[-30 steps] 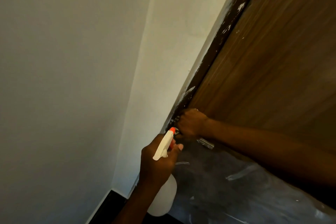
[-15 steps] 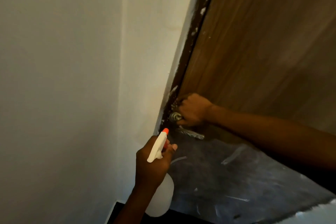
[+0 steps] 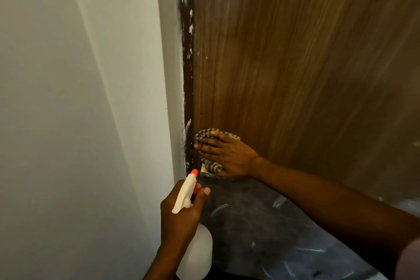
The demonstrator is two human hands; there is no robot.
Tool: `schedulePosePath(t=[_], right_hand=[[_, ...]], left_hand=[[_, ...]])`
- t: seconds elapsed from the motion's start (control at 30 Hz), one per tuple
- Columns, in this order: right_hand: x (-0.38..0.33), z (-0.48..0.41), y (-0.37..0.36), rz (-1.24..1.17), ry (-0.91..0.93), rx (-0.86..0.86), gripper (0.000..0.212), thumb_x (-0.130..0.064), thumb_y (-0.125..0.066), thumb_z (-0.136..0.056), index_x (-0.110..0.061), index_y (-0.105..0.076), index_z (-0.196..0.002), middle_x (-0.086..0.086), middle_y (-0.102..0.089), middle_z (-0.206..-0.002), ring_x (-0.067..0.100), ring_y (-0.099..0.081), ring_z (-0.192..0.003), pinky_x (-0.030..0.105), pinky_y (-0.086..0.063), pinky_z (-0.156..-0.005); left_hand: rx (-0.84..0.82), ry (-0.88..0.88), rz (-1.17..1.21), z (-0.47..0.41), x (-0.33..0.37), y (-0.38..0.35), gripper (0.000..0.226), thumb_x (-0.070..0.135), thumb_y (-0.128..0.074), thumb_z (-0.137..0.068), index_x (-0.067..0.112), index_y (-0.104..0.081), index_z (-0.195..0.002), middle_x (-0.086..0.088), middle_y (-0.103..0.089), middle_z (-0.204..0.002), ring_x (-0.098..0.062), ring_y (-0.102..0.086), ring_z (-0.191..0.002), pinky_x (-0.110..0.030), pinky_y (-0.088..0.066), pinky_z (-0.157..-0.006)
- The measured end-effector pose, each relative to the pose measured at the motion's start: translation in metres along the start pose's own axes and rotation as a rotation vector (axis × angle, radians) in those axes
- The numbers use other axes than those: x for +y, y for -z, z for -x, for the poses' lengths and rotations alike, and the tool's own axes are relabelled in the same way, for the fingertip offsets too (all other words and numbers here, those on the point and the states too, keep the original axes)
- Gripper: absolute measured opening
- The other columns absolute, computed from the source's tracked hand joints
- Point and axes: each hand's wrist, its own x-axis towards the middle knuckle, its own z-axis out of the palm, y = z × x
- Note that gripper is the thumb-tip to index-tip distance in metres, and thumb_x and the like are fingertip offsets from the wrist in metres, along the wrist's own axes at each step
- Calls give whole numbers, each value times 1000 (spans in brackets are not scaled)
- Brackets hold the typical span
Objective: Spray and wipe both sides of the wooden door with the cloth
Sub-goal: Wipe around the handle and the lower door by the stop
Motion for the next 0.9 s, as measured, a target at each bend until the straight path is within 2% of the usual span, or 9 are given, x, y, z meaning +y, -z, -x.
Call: schedulePosePath(t=[0.07,0.17,0.23,0.33,0.4,0.5,0.63,0.8,0.9], right_hand=[[-8,-15,-5,67,73,-16,67,-61,-36,-96,-22,-36,-150,1,-26,-160,24,-13,-150,43,26,-114],[-18,-24,-8,48,64,-60,66,-61,-32,-98,-21,-35,-151,2,-26,-160,23,-12,-151,41,32,-110],[-13,-14,-10,-12,67,-60,65,-59,-29,-98,-20,-39,-149,2,-27,-160,22,-13,-151,41,23,-116],[2,16,-22,-83,89,-25,68,-58,-21,-96,-20,-39,-149,1,-28,-159,19,-16,-150,41,8,-121],[5,30,-31,-102,79,-21,68,-57,-25,-95,-20,-36,-151,0,-27,-160,18,-17,-150,41,4,-122],[-5,15,-30,-99,49,-20,69,-59,-27,-95,-20,-37,-151,2,-29,-159,20,-18,-149,42,5,-122],[-29,-36,-18,-134,-37,-29,73,-61,-27,-95,-15,-37,-150,6,-30,-159,23,-17,-150,41,18,-118],[-39,-32,-21,-259,-30,-15,75,-59,-13,-94,-14,-36,-151,8,-29,-159,22,-18,-150,41,6,-121],[-41,-10,-28,-342,-44,14,71,-58,-22,-95,-15,-40,-149,7,-37,-155,21,-28,-146,36,6,-121]], left_hand=[[12,26,-10,2,3,-4,51,21,-66,-82,10,-48,-129,-13,-57,-127,-25,-57,-106,-40,-42,-100],[-56,-49,16,9,5,-8,48,42,-68,-78,27,-52,-121,8,-61,-113,-1,-60,-100,-16,-44,-92],[-42,-19,6,8,7,-9,63,60,-66,-69,25,-51,-119,6,-60,-113,-9,-60,-98,-24,-44,-96],[-14,54,-59,1,8,-8,55,29,-66,-81,11,-47,-129,-13,-56,-128,-31,-56,-112,-41,-42,-100],[-24,35,-59,0,10,-7,59,35,-67,-77,13,-48,-128,-12,-57,-127,-29,-57,-110,-42,-43,-98],[-23,28,-6,-7,10,-4,77,66,-62,-59,21,-47,-120,-7,-59,-122,-25,-58,-104,-41,-45,-97],[-38,43,-64,-25,8,-3,57,33,-69,-77,14,-49,-128,-11,-58,-127,-27,-59,-109,-39,-44,-98],[-60,3,-91,-34,3,-4,61,37,-69,-77,16,-48,-131,-8,-58,-128,-25,-59,-110,-34,-44,-97],[-69,-16,-103,-34,-4,-3,61,40,-68,-78,18,-47,-131,-5,-57,-129,-24,-58,-111,-34,-45,-96]])
